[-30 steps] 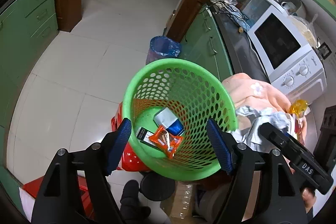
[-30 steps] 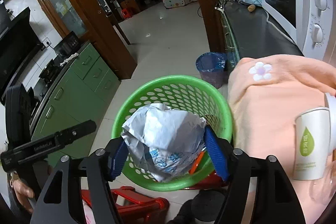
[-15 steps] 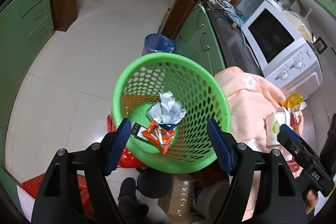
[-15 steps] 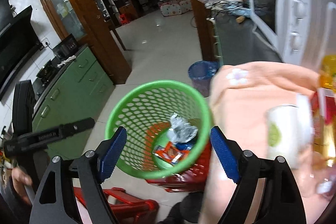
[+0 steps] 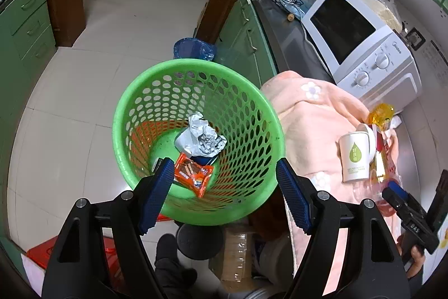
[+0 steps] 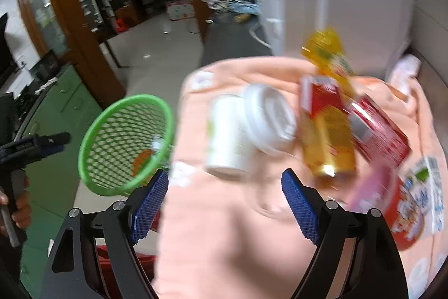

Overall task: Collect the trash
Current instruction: 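Move both tools back over the blanket toward the cups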

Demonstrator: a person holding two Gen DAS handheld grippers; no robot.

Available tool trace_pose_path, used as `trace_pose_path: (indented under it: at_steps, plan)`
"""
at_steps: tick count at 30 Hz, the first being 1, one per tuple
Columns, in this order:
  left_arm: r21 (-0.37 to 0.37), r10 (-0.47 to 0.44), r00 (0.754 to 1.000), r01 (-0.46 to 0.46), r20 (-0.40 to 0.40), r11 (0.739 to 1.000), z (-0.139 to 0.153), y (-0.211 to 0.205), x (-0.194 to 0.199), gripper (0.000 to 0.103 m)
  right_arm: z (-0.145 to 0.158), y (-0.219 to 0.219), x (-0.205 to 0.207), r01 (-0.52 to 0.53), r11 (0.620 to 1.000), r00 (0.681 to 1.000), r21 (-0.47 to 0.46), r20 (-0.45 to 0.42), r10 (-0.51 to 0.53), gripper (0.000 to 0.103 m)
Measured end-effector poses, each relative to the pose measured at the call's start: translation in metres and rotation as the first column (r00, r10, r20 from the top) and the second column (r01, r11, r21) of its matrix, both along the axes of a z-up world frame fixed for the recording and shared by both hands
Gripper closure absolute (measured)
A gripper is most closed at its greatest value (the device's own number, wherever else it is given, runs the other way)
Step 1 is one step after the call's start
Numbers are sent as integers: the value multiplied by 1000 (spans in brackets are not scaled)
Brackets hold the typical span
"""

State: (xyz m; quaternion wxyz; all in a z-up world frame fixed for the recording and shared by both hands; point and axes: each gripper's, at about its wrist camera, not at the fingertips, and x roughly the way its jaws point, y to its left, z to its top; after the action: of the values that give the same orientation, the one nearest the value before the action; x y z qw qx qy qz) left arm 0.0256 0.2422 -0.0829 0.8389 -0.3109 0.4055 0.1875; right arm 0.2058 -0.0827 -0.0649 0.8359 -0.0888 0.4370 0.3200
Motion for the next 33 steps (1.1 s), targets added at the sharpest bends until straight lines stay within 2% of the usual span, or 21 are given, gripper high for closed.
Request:
trace_pose_path:
  at_steps: [5,9,23,33]
  plan:
    - [-8,-11,1000,11,-10,1000,-4,-4,6,29,-8,-23,6,40,999,999,3,-24,-40,23]
    - [-12,-23,1000,23,-16,1000,-7,-8,9,29,-14,-26,4,26,1000,999,0,-29,-26,23]
    - [-21,-36,999,36,-33,999,-13,-14,15,29,-23,0,17,-110,992,994,-55,-9,110,28]
    - [-28,-45,998,44,-38,999,-16,-17,20,29,-23,13,27,-242,961,970,-133,-11,243,28]
